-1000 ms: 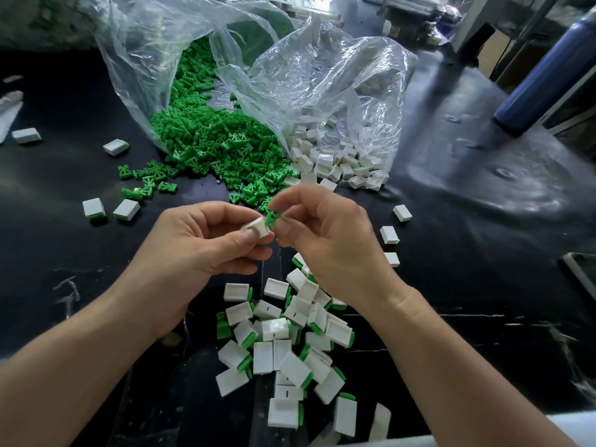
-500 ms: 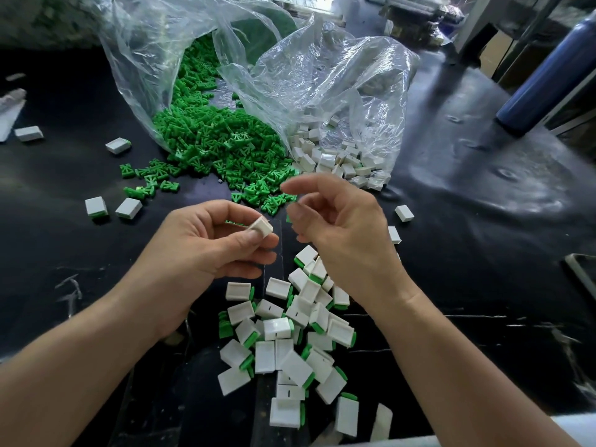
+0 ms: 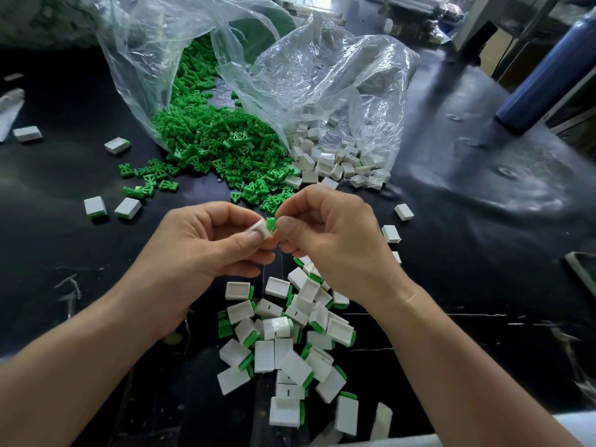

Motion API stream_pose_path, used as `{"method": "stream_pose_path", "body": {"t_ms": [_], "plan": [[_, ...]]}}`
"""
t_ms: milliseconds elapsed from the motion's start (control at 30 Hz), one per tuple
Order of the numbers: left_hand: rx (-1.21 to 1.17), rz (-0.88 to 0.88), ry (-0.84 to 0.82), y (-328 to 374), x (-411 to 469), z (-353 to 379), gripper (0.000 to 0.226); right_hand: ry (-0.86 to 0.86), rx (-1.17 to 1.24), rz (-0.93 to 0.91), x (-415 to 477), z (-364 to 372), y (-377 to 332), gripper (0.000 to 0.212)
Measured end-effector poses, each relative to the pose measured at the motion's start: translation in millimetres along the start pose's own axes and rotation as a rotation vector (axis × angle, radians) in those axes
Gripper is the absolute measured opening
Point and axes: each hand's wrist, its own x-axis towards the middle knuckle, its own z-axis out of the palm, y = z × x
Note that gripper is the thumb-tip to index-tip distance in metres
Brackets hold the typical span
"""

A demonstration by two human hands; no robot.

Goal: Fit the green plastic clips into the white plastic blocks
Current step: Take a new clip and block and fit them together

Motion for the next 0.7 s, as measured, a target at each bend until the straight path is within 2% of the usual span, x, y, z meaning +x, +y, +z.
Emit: {"method": "stream_pose_path", "body": {"t_ms": [200, 333, 433, 700], "plan": [[0.099, 0.041, 0.017, -1.1, -0.9, 1.7, 0.020, -0.043, -0.087, -0.023, -0.3, 1.0, 0.2, 0.025], [0.110, 0.068, 0.012, 0.0, -0.8, 1.1, 0.022, -0.049, -0.072, 0.053, 0.5, -0.4, -0.7, 0.020], [0.106, 0.076, 0.017, -0.1, -0.7, 0.0, 0.020, -0.110, -0.184, 0.062, -0.3, 0.3, -1.9, 0.015], [0.211, 0.108, -0.026, -0.9, -2.2, -1.6, 0.021, -0.234, -0.447, -0.112, -3.5, -0.9, -6.3, 0.018]]}}
